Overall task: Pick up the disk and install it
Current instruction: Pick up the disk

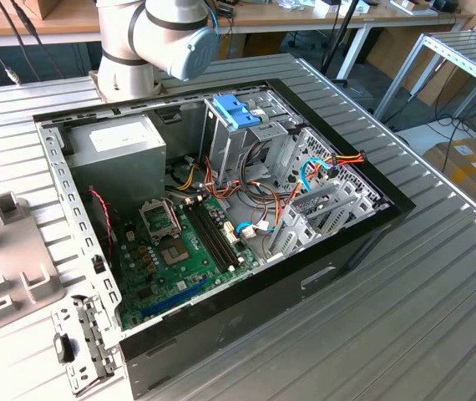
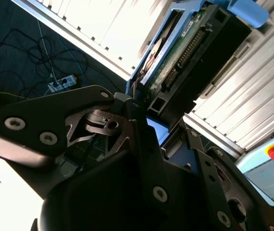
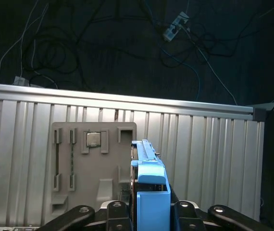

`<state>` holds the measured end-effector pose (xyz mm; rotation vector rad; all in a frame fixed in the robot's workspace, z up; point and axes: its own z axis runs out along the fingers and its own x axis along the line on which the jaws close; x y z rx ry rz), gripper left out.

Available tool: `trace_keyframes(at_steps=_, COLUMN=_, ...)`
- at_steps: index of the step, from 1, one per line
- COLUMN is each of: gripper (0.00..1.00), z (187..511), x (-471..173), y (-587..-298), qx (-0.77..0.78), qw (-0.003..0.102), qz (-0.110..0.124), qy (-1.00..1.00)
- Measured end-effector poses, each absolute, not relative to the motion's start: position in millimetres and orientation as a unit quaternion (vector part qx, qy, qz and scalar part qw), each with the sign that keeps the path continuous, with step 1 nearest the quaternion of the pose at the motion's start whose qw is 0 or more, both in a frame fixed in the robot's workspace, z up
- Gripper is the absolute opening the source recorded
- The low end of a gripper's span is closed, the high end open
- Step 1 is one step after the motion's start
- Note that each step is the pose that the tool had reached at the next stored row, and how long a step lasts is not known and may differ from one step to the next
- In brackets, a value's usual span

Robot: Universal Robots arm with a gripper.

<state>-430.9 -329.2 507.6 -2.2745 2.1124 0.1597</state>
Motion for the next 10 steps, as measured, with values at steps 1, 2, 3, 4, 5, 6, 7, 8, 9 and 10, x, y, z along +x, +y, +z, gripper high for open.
trace_keyframes(at_steps=1, gripper=0.37, z=507.6, x=-430.6, y=-329.4, qx=-0.732, qw=0.017, qz=0.051, qy=0.680)
trace_keyframes(at_steps=2, gripper=0.37, z=507.6, x=-430.2, y=-329.6, qx=-0.732, qw=0.017, qz=0.051, qy=0.680)
trace_keyframes(at_steps=3, gripper=0.37, z=507.6, x=-429.8, y=-329.7, qx=-0.732, qw=0.017, qz=0.051, qy=0.680)
trace_keyframes(at_steps=4, gripper=0.37, z=507.6, x=-429.3, y=-329.9, qx=-0.732, qw=0.017, qz=0.051, qy=0.680)
trace_keyframes(at_steps=5, gripper=0.37, z=507.6, x=-429.0, y=-330.1, qx=-0.732, qw=0.017, qz=0.051, qy=0.679)
trace_keyframes(at_steps=6, gripper=0.37, z=507.6, x=-428.3, y=-330.4, qx=-0.732, qw=0.017, qz=0.051, qy=0.679)
trace_keyframes(at_steps=7, gripper=0.37, z=507.6, x=-427.7, y=-330.7, qx=-0.732, qw=0.017, qz=0.051, qy=0.680)
trace_keyframes(at_steps=8, gripper=0.37, z=507.6, x=-427.3, y=-330.9, qx=-0.732, qw=0.017, qz=0.051, qy=0.679)
trace_keyframes(at_steps=9, gripper=0.37, z=507.6, x=-426.8, y=-331.0, qx=-0.732, qw=0.017, qz=0.051, qy=0.680)
trace_keyframes(at_steps=10, gripper=0.37, z=507.7, x=-426.1, y=-331.1, qx=-0.732, qw=0.017, qz=0.051, qy=0.680)
